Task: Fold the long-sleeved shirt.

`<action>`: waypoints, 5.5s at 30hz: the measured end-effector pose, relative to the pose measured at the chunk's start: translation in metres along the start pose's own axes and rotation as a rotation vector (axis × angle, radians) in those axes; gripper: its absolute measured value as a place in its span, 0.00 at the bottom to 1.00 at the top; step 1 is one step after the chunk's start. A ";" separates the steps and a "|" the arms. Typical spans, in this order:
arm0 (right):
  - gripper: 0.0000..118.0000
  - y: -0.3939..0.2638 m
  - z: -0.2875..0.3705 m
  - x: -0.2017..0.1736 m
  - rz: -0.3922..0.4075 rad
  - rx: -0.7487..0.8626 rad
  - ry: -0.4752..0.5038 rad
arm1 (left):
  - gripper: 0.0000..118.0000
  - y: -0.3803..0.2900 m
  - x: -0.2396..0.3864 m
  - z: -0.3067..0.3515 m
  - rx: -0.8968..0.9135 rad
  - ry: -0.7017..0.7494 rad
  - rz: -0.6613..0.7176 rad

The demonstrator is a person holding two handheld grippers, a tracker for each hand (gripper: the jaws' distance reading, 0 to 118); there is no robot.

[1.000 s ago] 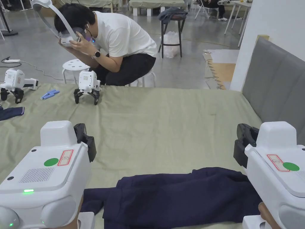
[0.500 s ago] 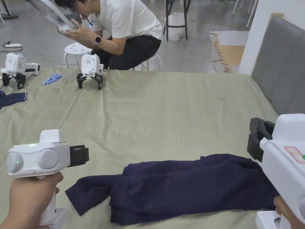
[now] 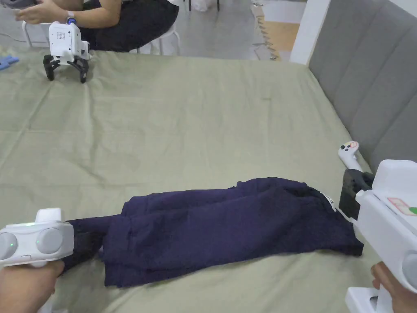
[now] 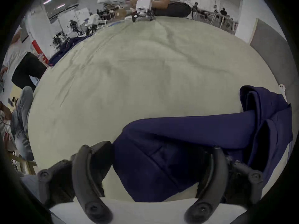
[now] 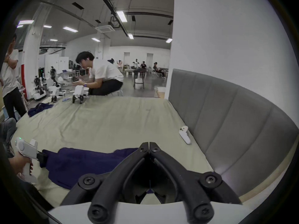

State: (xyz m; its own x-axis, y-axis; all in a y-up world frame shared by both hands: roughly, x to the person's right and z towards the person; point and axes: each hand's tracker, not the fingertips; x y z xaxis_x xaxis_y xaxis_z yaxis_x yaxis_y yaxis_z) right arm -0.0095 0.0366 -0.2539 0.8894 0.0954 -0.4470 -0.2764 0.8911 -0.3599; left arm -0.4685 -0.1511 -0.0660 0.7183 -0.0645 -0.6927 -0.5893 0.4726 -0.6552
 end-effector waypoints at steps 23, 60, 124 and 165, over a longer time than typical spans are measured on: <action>0.56 -0.112 -0.121 0.086 -0.051 -0.558 0.000 | 0.08 0.004 0.036 0.016 -0.003 0.096 -0.213; 0.02 0.218 -0.003 0.065 0.022 0.240 0.025 | 0.08 0.184 -0.057 0.316 0.805 0.181 -0.037; 0.02 0.345 -0.126 0.010 0.273 0.212 -0.151 | 0.08 0.338 -0.056 0.275 0.818 0.471 -0.191; 0.81 0.023 0.049 -0.036 0.022 -0.092 0.210 | 0.86 0.001 -0.049 0.269 0.541 -0.015 0.112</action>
State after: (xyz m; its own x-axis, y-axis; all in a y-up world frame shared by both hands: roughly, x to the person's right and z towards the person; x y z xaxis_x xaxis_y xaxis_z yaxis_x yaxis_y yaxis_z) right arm -0.0299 0.0758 -0.2067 0.7903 0.0116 -0.6126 -0.3354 0.8449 -0.4167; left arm -0.4049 0.0894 0.0483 0.6699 0.0226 -0.7421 -0.3908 0.8606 -0.3265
